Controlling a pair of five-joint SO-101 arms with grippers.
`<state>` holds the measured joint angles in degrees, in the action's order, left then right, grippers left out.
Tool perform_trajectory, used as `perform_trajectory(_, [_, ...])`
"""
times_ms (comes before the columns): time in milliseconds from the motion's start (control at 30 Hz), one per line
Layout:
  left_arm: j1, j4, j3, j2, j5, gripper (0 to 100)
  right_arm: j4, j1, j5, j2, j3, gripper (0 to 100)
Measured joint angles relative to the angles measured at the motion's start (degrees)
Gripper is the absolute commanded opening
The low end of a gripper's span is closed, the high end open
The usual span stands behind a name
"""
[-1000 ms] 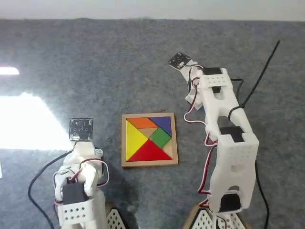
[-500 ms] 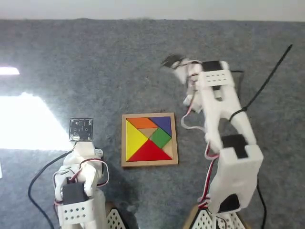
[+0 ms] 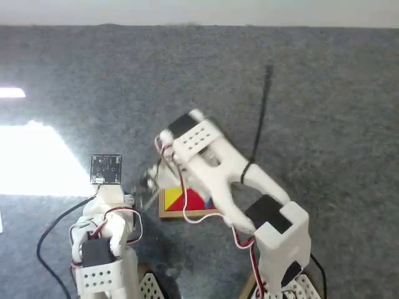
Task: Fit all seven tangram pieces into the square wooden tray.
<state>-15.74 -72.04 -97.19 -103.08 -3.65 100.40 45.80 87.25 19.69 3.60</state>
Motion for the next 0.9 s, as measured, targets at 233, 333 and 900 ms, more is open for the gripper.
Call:
perform_trajectory(233, [0.0,0.0,0.0,0.0,0.0,1,0.0,0.53,4.57,-0.09,-1.93,0.9])
perform_trajectory(333, [0.0,0.0,0.0,0.0,0.0,1,0.0,0.53,6.24,-0.09,-1.93,1.1])
perform_trajectory(900, [0.0,0.0,0.0,0.0,0.0,1,-0.35,-2.9,22.24,0.09,-1.93,3.5])
